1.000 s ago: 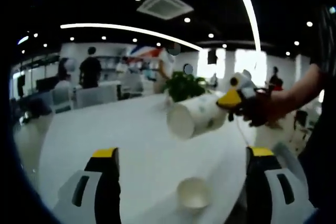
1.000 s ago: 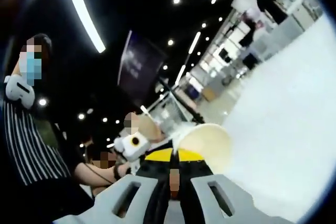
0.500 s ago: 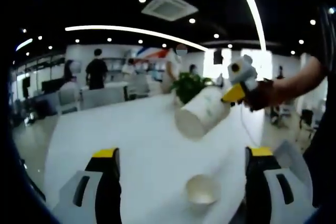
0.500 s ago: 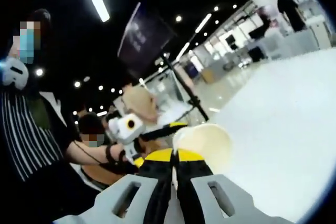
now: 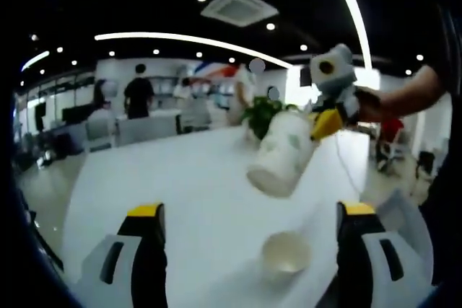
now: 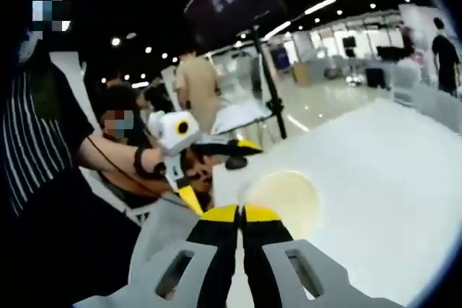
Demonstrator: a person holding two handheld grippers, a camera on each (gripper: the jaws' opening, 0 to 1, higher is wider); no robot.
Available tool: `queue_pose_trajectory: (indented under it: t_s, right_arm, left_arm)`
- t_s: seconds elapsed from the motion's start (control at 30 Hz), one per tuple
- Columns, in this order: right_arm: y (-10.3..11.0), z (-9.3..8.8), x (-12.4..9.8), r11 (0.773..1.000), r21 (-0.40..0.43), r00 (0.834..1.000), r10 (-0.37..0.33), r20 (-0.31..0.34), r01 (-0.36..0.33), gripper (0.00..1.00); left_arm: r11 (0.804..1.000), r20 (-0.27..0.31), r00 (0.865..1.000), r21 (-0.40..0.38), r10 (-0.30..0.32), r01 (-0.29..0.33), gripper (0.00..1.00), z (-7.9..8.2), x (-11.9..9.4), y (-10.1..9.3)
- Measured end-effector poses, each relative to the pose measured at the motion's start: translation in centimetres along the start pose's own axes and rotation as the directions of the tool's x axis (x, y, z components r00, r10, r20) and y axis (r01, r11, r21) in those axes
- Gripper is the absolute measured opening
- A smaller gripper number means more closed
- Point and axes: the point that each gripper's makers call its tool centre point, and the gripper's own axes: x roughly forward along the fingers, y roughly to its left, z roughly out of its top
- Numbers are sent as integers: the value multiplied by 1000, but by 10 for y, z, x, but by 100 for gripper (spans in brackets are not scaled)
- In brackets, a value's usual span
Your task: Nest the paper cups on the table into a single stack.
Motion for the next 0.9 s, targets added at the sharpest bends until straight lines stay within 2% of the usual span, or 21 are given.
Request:
queue_pose_trajectory:
  t_s: [0.13, 0.23, 0.33, 0.57, 0.63, 0.7, 0.8, 0.83, 0.9]
  right_arm:
    - [5, -11, 9, 999, -48, 996, 19, -89, -23, 0]
    - [6, -22, 15, 996, -90, 986, 15, -169, -30, 0]
    - [11, -23, 22, 992, -110, 983, 32, -181, -53, 0]
    - [13, -34, 33, 980, -184, 964, 22, -264, -73, 0]
    - [12, -42, 34, 969, -229, 945, 10, -327, -90, 0]
    - [12, -46, 36, 955, -279, 934, -4, -356, -102, 0]
    - [15, -56, 40, 927, -346, 906, -19, -424, -143, 0]
    - [15, -62, 41, 914, -375, 889, -34, -457, -157, 0]
    - [16, -68, 44, 901, -397, 876, -40, -480, -176, 0]
  left_arm:
    - [1000, -6, 1000, -10, 8, -8, 96, -5, -1, 4]
    - [1000, -14, 1000, -14, 6, -6, 96, -9, -1, 4]
    - [1000, -24, 1000, -4, 3, -3, 97, -12, -1, 3]
    - [1000, -30, 1000, -23, -8, 8, 97, -19, -2, 0]
    - [1000, -50, 998, -14, -25, 24, 97, -25, -1, -3]
    - [999, -75, 996, 10, -37, 38, 97, -31, 0, -7]
    - [999, -84, 995, 11, -46, 47, 96, -34, 0, -10]
    - [999, -89, 995, 12, -48, 49, 96, -36, 0, -12]
    - [999, -90, 995, 10, -51, 53, 96, -39, 0, -12]
